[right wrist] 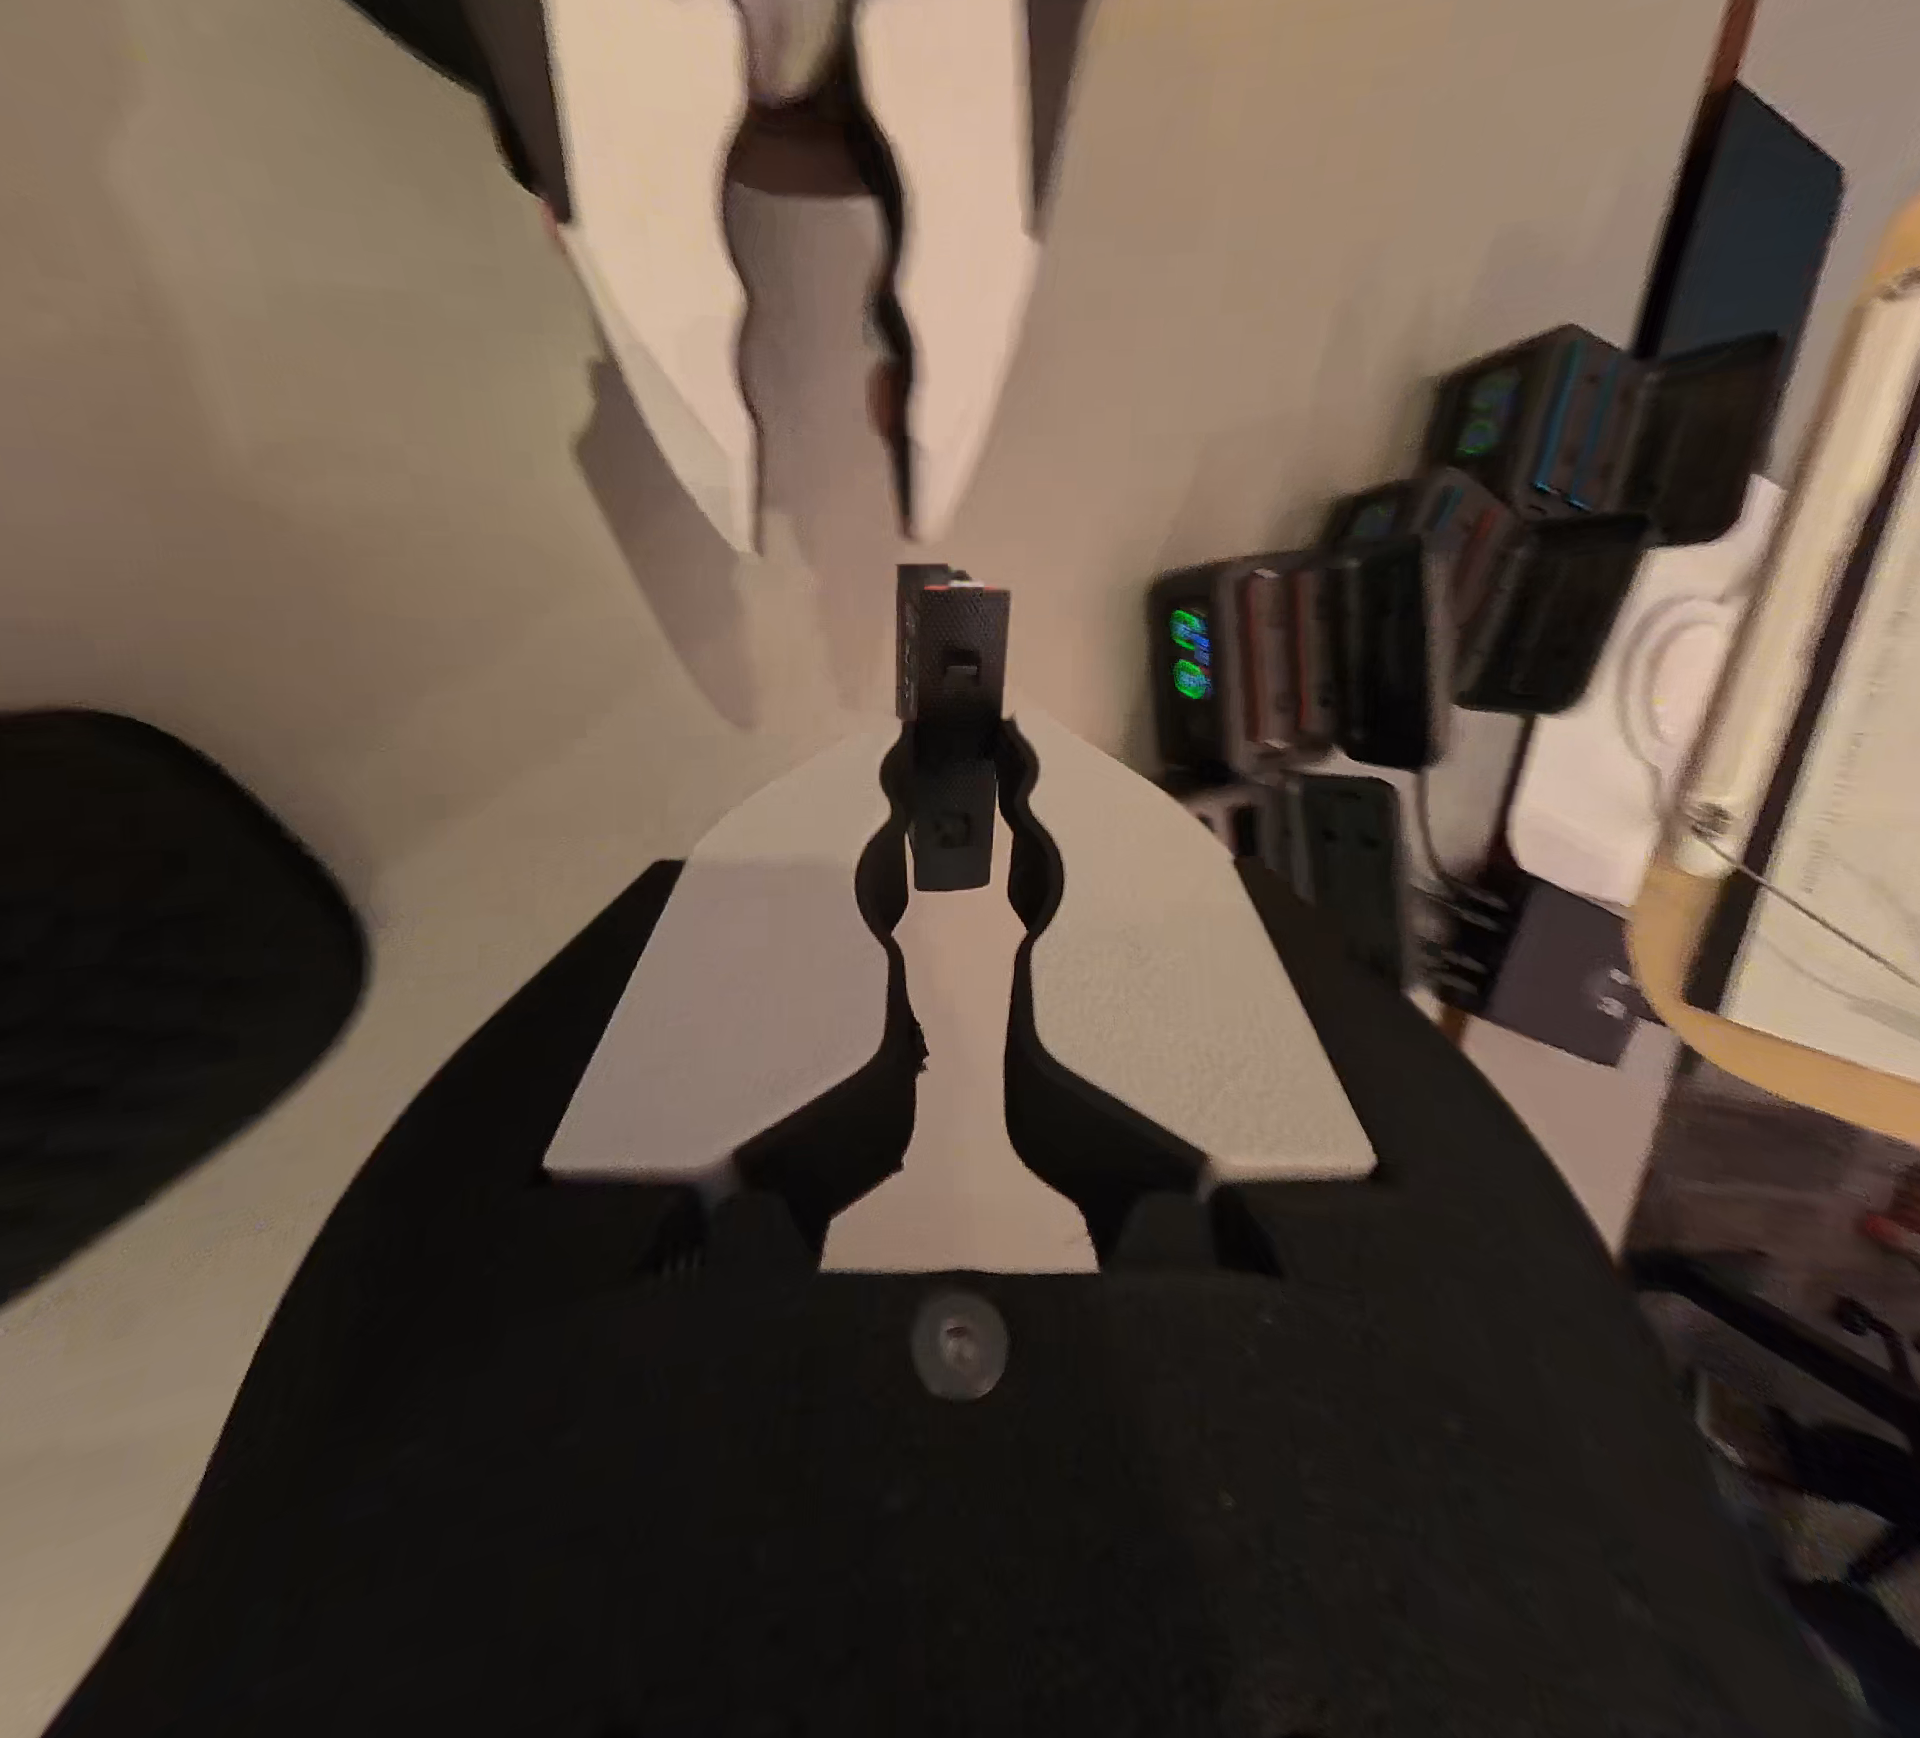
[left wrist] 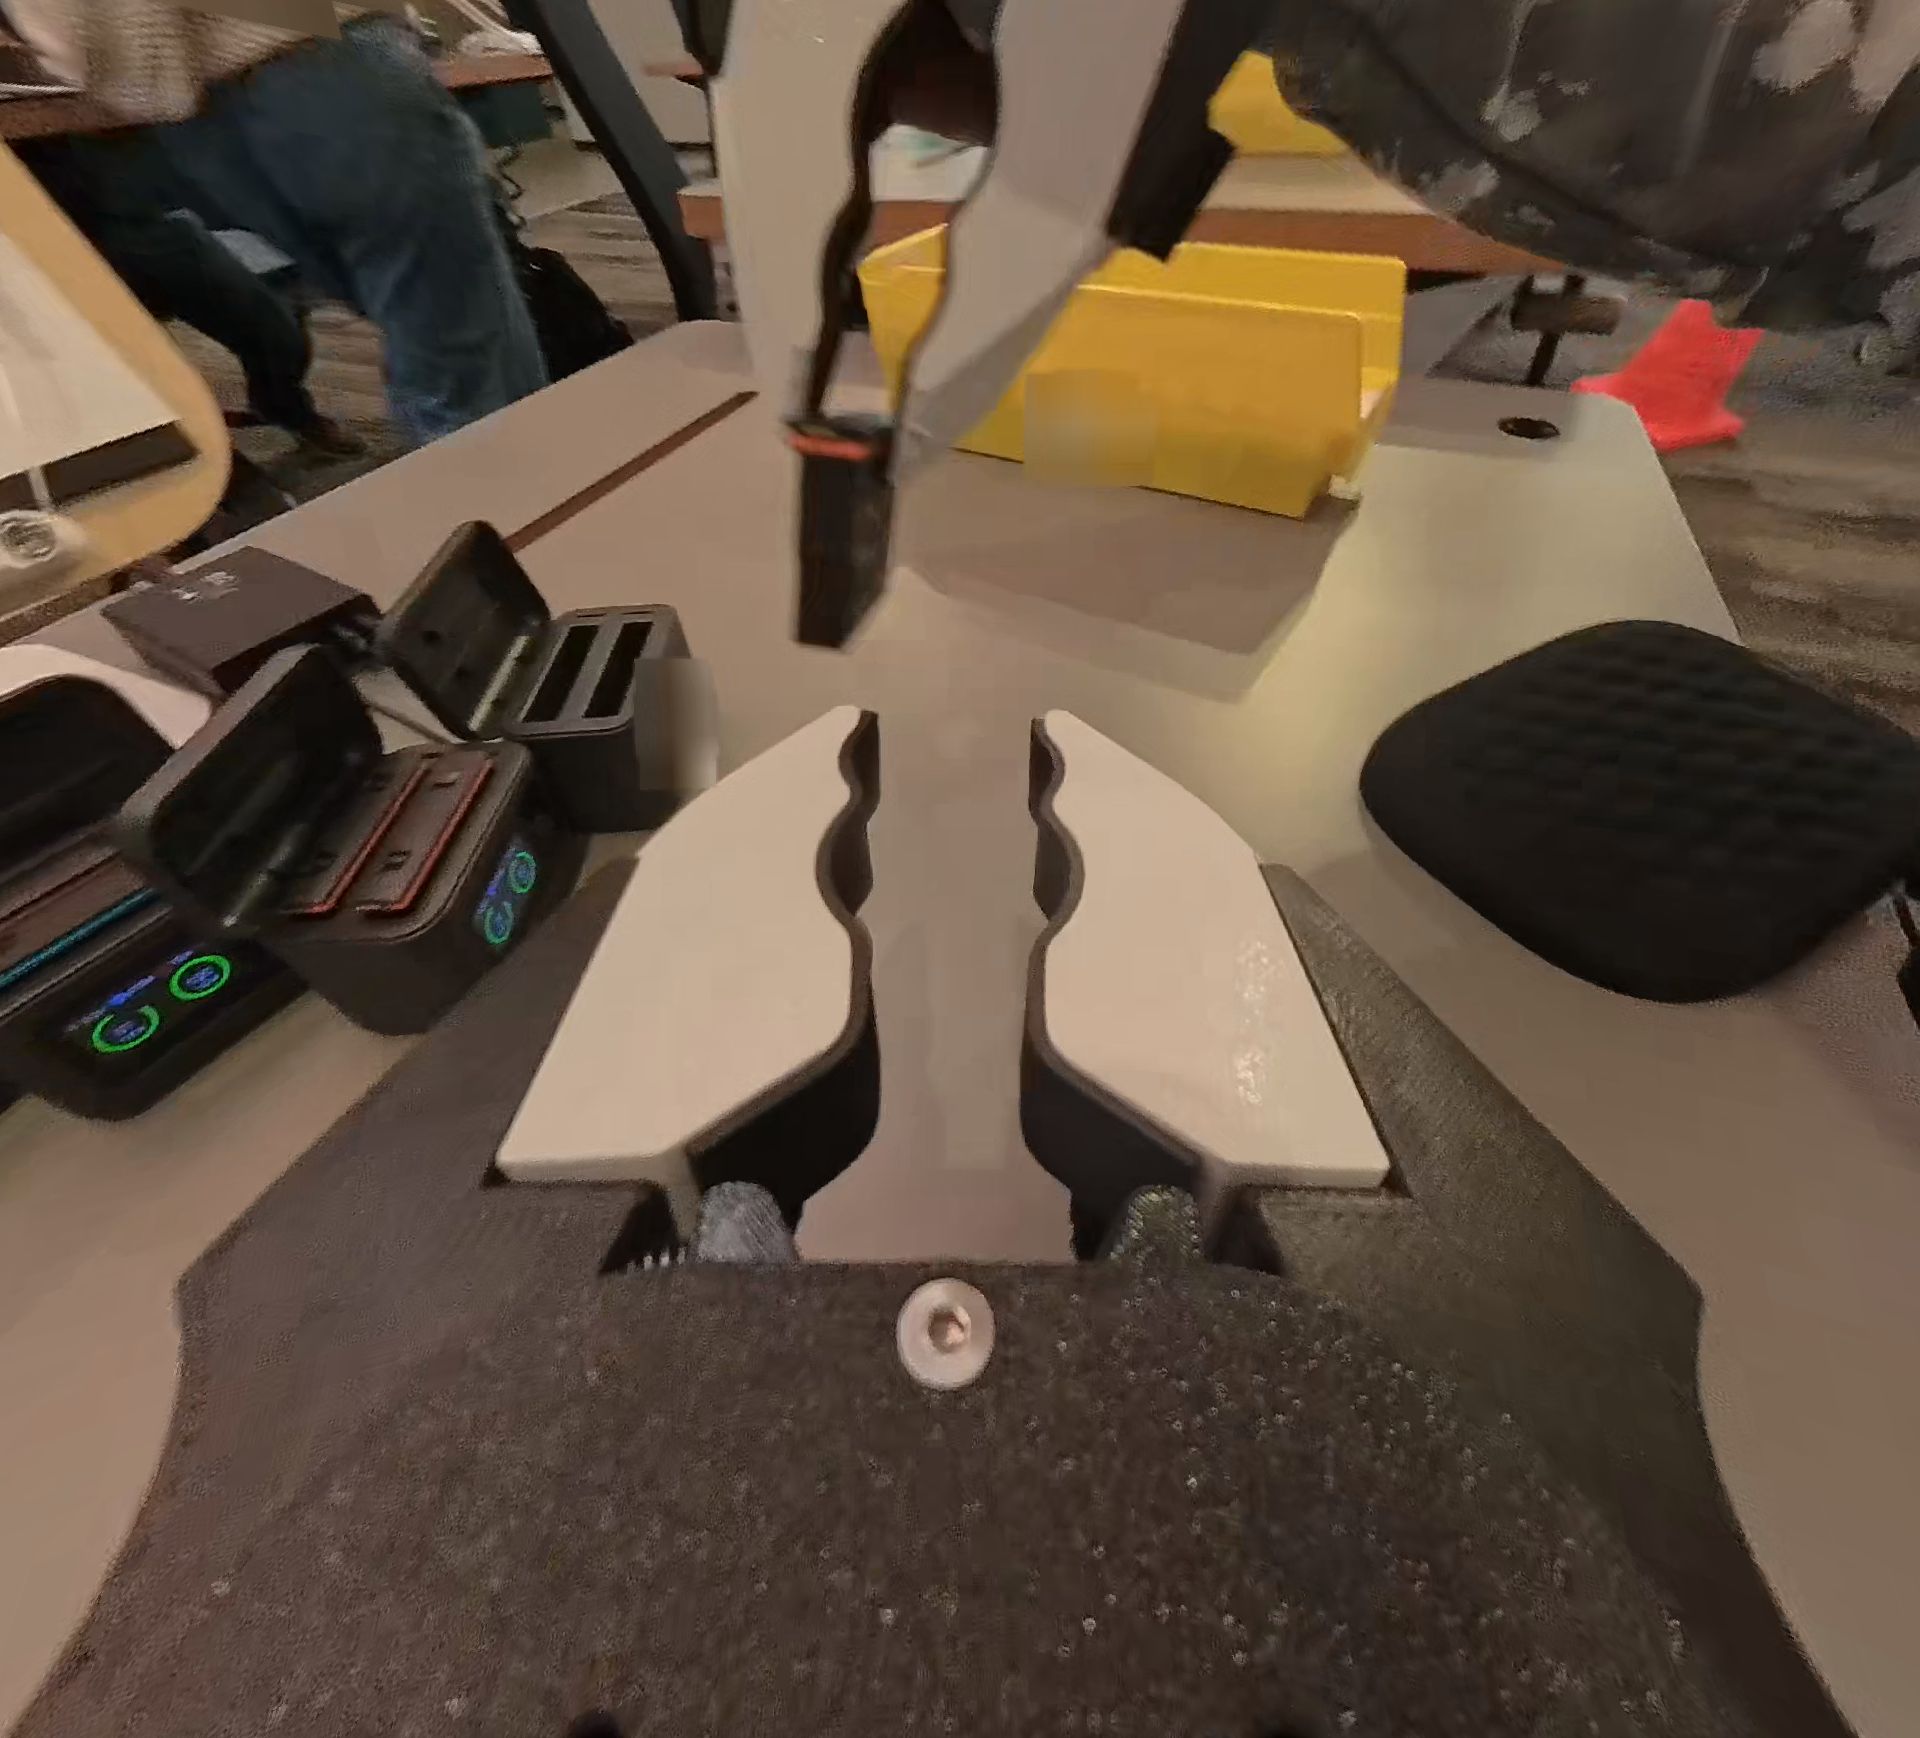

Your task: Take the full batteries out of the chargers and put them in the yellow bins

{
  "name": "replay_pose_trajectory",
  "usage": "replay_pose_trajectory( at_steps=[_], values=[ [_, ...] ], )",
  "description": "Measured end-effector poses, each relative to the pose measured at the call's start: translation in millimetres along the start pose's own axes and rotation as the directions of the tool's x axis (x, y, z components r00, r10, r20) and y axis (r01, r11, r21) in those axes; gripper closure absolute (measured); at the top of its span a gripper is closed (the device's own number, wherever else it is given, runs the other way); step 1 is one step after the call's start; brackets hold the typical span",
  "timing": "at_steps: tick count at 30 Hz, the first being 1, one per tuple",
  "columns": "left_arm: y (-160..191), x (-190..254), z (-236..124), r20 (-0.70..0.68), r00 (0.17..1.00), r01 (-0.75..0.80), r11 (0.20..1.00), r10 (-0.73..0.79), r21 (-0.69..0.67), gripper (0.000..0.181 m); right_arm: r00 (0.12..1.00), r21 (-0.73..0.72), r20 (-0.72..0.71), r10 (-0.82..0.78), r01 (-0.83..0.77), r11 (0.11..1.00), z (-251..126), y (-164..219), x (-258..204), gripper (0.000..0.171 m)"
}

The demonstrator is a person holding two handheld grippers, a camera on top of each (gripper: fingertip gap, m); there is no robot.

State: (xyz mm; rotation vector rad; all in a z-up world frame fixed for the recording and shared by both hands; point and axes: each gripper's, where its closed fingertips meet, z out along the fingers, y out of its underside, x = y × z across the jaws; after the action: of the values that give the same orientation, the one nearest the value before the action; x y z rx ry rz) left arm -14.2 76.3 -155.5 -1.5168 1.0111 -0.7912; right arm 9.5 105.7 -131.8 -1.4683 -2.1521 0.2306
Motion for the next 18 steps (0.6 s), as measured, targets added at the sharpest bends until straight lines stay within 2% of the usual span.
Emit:
replay_pose_trajectory(
  at_steps=[3, 8, 13, 18],
  values=[
    [2, -15, -3, 0.072, 0.997, 0.032, 0.999, -0.034, 0.023, 0.155, 0.998, -0.069, -0.050, -0.025, 0.021, 0.997, 0, 23, 43, 0.157],
    [3, -36, -8, 0.198, 0.979, 0.034, 0.997, -0.047, 0.064, 0.155, 0.996, -0.170, -0.021, -0.087, 0.082, 0.982, 21, 62, 89, 0.157],
    [5, -53, -14, 0.324, 0.946, -0.034, 0.997, 0.009, 0.072, 0.154, 0.990, -0.224, 0.052, -0.130, 0.139, 0.965, 51, 90, 105, 0.157],
    [0, -64, -23, 0.415, 0.909, -0.077, 0.993, 0.034, 0.088, 0.173, 0.983, -0.236, 0.115, -0.145, 0.169, 0.957, 65, 100, 109, 0.157]
  ],
)
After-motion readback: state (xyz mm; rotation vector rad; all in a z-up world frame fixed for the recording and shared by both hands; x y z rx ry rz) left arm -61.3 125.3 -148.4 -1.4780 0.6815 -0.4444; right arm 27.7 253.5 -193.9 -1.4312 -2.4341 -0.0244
